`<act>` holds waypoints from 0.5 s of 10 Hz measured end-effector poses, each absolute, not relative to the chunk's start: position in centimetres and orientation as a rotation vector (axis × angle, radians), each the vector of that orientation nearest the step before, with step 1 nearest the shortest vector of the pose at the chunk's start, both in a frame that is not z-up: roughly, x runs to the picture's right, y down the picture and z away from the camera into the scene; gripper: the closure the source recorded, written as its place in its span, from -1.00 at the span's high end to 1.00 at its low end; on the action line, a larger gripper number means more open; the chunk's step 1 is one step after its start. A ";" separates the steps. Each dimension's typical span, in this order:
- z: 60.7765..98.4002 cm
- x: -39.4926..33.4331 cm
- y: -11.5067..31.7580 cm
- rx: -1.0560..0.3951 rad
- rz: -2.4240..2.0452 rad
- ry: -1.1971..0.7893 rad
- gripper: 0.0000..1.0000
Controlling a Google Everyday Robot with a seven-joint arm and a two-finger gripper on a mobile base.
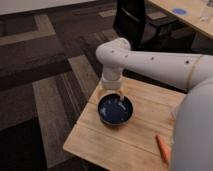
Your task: Place the ceramic cup over the eraser
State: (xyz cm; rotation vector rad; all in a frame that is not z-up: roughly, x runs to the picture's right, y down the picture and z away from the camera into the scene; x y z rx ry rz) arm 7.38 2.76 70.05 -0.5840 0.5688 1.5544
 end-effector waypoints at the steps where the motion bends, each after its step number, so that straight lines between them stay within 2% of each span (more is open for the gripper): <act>1: 70.0 7.0 2.8 -0.589 1.551 0.565 0.30; 5: 70.1 7.1 2.9 -0.588 1.550 0.567 0.30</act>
